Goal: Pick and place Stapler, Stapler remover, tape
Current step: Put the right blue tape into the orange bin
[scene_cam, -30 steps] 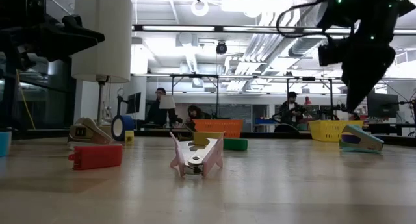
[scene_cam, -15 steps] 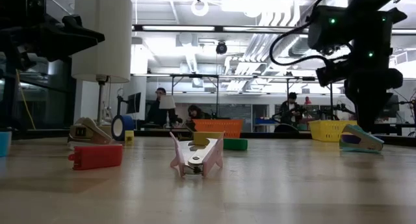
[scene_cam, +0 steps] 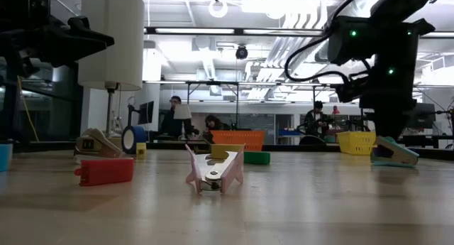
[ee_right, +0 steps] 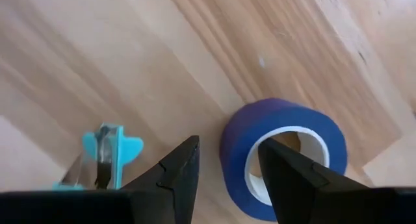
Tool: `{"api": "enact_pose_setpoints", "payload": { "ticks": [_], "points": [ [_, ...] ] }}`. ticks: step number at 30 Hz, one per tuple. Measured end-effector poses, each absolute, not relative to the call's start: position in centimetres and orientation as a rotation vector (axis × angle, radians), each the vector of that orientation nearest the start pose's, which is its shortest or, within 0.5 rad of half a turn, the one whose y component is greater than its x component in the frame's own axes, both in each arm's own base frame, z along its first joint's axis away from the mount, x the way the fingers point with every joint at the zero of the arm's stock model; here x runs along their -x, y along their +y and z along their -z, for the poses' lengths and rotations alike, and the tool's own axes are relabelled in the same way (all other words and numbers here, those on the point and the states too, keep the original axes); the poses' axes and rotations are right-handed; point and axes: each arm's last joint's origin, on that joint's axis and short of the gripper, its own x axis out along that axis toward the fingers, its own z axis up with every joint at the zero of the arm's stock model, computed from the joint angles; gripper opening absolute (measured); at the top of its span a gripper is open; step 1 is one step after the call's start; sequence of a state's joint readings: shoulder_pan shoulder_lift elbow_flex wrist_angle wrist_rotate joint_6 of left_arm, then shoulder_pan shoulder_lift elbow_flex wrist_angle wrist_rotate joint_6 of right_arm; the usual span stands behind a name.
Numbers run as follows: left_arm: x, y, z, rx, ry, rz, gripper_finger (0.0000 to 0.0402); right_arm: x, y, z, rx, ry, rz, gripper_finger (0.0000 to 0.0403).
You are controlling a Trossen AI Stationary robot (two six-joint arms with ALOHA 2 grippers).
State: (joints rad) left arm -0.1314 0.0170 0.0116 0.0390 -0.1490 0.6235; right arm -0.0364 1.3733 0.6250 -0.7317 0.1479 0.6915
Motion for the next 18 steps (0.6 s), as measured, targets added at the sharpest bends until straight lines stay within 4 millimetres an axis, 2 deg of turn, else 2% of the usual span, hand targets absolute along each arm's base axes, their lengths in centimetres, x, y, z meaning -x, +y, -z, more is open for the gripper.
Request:
{"api": "enact_pose_setpoints", "payload": {
  "ticks": [11, 18],
  "points": [
    [-9.7, -0.9, -17.0, -0.619, -0.026, -0.027, 0.0135, -20.1, -1.2, -13.0, -0.663, 1.347, 0.855, 0.0144],
    [-9.7, -0.9, -17.0, -0.619, -0.027, -0.027, 0.0135, -20.1, -1.2, -13.4, -0.694, 1.31, 0.854, 0.0094]
  ]
}}
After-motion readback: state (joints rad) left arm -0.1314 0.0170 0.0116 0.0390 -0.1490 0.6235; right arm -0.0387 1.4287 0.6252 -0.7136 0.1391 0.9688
